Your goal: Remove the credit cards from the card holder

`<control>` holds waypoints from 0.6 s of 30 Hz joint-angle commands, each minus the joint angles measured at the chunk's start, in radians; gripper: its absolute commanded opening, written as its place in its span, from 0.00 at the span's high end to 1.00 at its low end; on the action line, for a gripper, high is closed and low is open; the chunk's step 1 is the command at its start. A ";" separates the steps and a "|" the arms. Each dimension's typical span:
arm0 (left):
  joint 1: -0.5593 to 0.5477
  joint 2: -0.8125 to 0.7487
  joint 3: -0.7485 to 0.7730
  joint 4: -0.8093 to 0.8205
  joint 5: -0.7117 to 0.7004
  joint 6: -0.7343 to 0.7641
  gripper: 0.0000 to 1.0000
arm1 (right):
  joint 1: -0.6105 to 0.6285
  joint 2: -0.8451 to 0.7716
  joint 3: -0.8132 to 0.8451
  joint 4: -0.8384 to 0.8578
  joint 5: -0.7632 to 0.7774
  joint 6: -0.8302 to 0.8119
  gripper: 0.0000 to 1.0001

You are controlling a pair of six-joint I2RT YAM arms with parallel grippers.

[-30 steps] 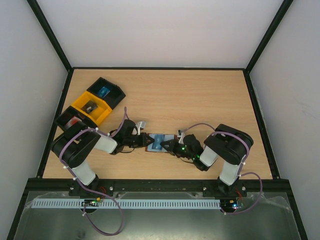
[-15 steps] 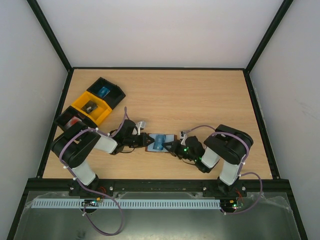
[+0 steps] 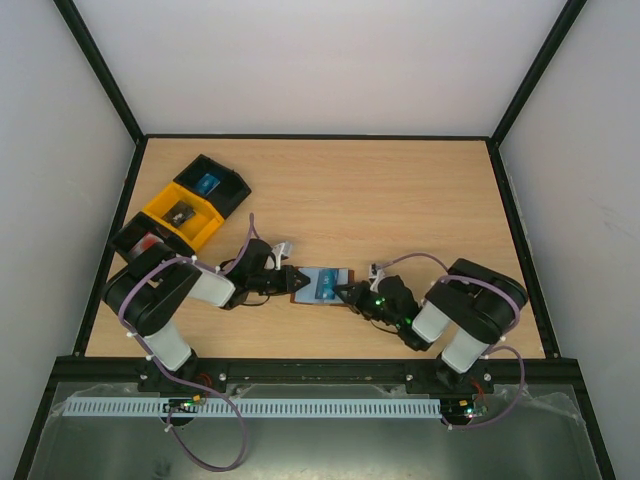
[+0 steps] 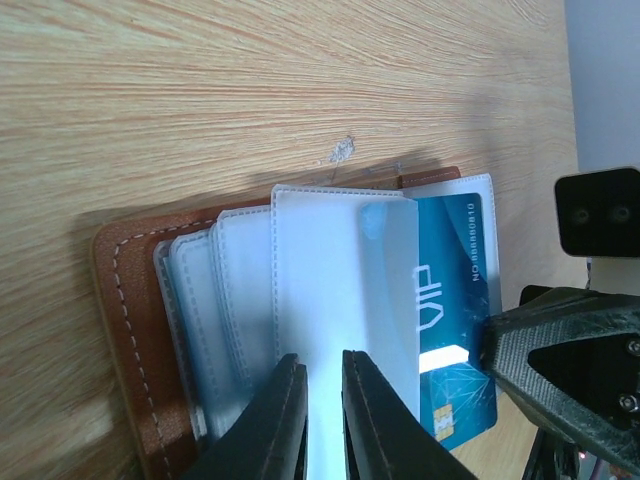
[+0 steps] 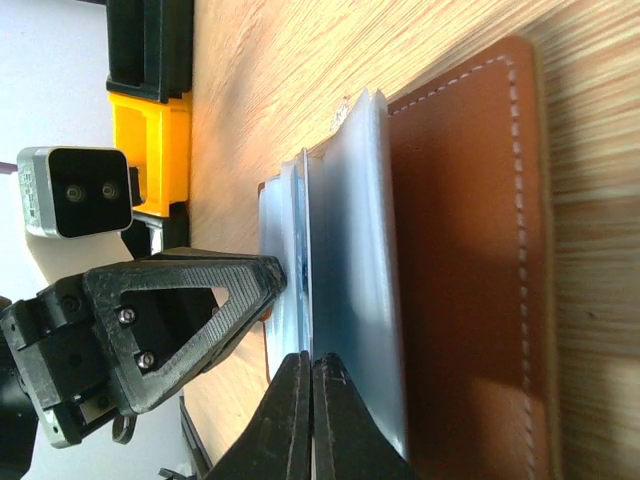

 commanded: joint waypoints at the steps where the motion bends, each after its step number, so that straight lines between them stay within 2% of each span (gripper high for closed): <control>1: -0.003 0.019 -0.004 -0.116 -0.058 0.024 0.84 | -0.005 -0.080 -0.047 -0.065 0.079 -0.012 0.98; 6: -0.002 -0.005 0.004 -0.134 -0.049 0.026 0.81 | -0.005 -0.217 -0.069 -0.192 0.119 -0.026 0.98; 11: -0.003 -0.046 0.028 -0.168 -0.039 0.025 0.77 | -0.005 -0.442 -0.081 -0.393 0.194 -0.057 0.98; 18: -0.003 -0.172 0.074 -0.244 -0.018 0.010 0.55 | -0.004 -0.785 -0.036 -0.664 0.287 -0.134 0.98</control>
